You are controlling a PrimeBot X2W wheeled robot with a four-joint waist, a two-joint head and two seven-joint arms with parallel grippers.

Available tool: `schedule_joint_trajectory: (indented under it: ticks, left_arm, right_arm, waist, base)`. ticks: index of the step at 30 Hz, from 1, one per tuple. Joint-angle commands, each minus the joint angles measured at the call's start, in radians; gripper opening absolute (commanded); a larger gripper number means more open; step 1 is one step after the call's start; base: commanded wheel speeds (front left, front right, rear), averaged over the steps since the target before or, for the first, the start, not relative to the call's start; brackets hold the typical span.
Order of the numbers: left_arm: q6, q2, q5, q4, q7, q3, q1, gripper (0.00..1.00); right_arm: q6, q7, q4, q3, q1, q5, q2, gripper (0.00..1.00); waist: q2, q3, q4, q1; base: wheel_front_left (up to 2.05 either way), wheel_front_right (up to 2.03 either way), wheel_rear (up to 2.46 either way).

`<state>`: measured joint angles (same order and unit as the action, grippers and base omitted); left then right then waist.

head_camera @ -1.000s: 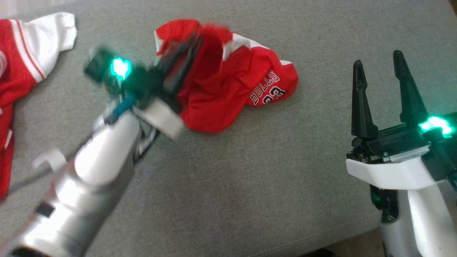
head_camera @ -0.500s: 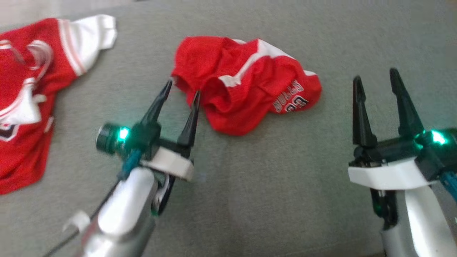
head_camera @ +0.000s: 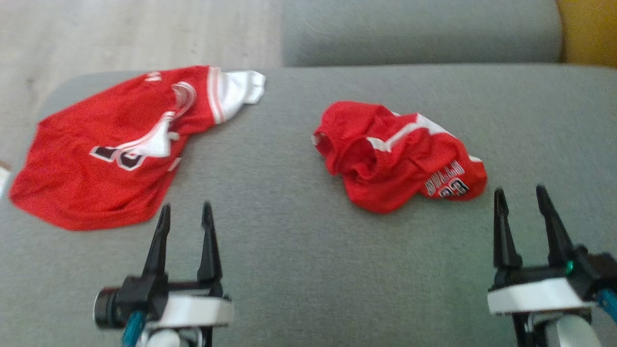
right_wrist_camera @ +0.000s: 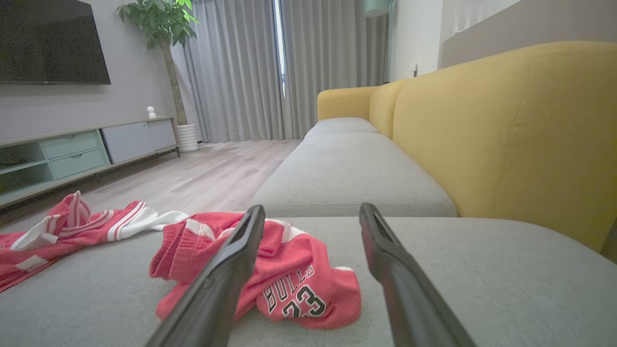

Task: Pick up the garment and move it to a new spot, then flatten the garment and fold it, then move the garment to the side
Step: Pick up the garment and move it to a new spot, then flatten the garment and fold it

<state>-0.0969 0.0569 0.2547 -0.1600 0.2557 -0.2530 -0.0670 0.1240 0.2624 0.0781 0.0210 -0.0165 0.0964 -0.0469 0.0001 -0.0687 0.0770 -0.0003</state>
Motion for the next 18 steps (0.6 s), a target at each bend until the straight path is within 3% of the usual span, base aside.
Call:
schedule_joint_trajectory:
  ticks: [1,8,18]
  left_arm:
    - [-0.006,-0.004,-0.017,0.053,0.006,0.050,0.016,1.00]
    - [-0.016,-0.006,-0.046,0.074,0.006,0.046,0.130,1.00]
    - [-0.009,-0.006,-0.097,0.045,0.006,0.025,0.125,1.00]
  right_arm:
    - [0.007,-0.001,-0.021,-0.012,-0.004,0.003,-0.003,1.00]
    - [0.007,-0.001,0.036,-0.016,-0.042,0.019,-0.003,1.00]
    - [0.007,-0.001,0.057,-0.025,-0.038,0.025,-0.003,1.00]
  waist:
    - [-0.0001,0.076,0.079,0.0003]
    - [-0.0001,0.104,0.096,0.0003]
    - [-0.0001,0.104,0.092,0.0003]
  base:
    - [0.00,0.00,0.00]
    - [0.00,0.00,0.00]
    - [0.00,0.00,0.00]
